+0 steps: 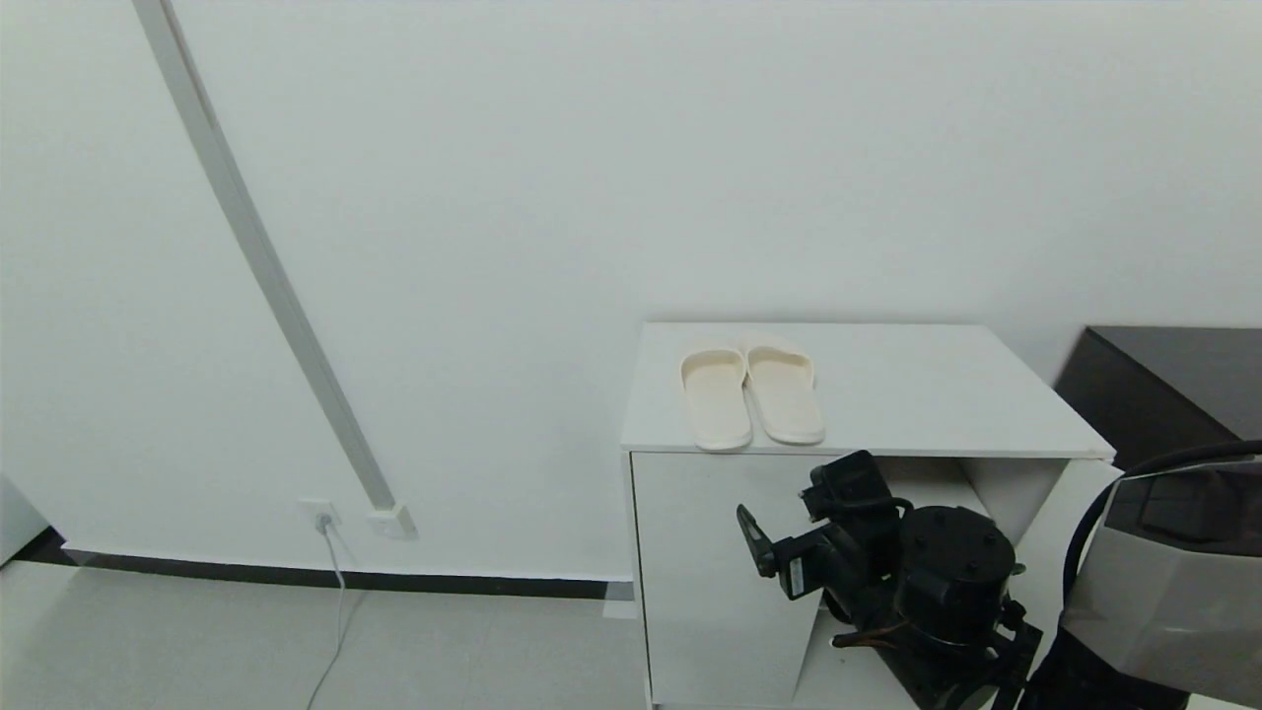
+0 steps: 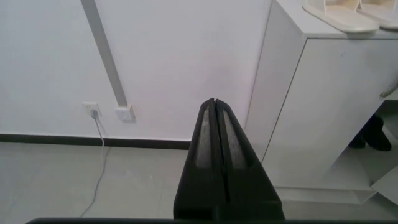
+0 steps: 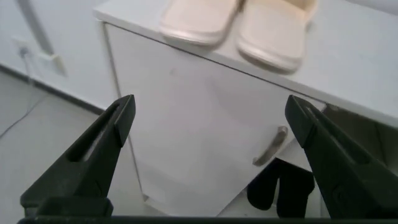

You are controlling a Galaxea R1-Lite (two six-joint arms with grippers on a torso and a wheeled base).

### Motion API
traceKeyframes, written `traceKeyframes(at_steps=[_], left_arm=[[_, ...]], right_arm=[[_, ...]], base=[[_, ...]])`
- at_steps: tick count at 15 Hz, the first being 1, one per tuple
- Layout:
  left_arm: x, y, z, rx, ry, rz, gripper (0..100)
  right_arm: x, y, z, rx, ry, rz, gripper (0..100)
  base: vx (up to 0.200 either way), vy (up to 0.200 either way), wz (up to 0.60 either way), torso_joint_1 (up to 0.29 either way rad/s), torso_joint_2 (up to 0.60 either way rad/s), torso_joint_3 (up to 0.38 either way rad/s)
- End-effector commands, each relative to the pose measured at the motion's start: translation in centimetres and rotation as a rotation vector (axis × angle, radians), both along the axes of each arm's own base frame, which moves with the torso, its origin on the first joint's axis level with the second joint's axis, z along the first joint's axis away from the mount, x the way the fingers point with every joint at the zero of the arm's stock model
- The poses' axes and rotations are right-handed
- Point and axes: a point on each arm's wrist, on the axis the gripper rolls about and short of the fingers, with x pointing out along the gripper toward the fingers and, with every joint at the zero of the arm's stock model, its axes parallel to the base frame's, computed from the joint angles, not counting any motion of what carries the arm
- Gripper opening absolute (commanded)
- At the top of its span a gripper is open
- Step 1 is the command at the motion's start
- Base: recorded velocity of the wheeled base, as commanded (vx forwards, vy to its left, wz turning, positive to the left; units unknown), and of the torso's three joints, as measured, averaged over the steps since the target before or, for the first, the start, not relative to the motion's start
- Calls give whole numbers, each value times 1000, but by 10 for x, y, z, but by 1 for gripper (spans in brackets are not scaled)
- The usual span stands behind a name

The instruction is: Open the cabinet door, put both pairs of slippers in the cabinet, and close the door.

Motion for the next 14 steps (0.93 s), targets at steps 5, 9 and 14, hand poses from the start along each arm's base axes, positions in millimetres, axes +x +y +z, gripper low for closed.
traceKeyframes(at_steps=[5,9,14], left_arm=[[0,0,0,-1,2,2,0],[0,0,0,0,2,1,0],[0,0,0,0,2,1,0]], right_arm=[[-3,1,4,4,-6,48,100],[-6,4,42,-2,58,14,100],[4,14,100,73,180,-184,100]], base=[[0,0,0,78,-156,-82],[0,0,0,0,0,0],[0,0,0,0,0,0]])
